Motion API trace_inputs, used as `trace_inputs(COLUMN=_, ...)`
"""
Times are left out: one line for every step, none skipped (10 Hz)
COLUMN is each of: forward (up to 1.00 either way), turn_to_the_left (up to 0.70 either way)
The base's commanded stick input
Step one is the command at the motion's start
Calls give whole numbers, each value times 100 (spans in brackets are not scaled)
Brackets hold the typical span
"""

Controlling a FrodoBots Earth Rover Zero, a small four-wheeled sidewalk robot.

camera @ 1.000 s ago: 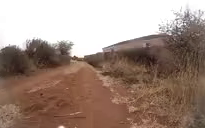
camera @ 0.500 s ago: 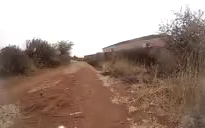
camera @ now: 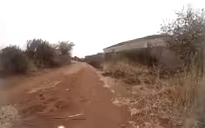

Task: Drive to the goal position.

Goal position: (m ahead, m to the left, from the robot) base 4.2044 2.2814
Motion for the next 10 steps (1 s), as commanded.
trace_inputs(forward=50, turn_to_the_left=0)
trace_inputs(forward=50, turn_to_the_left=0)
trace_inputs(forward=50, turn_to_the_left=0)
trace_inputs(forward=50, turn_to_the_left=0)
trace_inputs(forward=50, turn_to_the_left=0)
trace_inputs(forward=50, turn_to_the_left=0)
trace_inputs(forward=44, turn_to_the_left=0)
trace_inputs(forward=27, turn_to_the_left=0)
trace_inputs(forward=2, turn_to_the_left=0)
trace_inputs(forward=0, turn_to_the_left=0)
